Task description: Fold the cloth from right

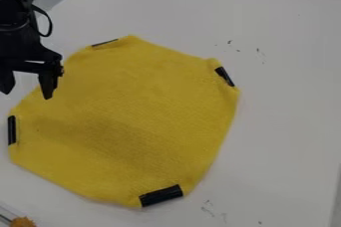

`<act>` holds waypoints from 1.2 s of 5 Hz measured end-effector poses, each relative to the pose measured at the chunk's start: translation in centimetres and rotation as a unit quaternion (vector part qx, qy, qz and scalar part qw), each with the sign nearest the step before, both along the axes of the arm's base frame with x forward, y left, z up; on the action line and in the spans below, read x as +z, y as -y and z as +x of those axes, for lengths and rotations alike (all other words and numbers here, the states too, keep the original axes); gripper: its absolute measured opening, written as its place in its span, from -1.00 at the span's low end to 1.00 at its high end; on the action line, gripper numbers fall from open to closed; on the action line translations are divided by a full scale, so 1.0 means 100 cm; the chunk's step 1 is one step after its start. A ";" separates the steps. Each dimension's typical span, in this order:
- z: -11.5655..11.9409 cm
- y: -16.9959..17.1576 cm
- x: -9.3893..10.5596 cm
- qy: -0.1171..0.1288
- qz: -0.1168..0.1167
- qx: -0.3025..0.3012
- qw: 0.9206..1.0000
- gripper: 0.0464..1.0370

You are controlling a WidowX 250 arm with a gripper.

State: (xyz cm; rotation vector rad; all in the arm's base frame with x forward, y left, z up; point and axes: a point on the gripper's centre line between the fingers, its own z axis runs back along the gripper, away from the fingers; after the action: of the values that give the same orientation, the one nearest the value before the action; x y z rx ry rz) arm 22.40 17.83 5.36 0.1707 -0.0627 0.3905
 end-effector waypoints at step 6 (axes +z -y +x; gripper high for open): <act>0.129 -0.016 -0.014 0.001 0.010 -0.164 0.986 0.93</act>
State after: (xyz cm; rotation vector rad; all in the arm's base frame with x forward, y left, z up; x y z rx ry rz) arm 35.32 19.43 3.96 0.1759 -0.0957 0.0618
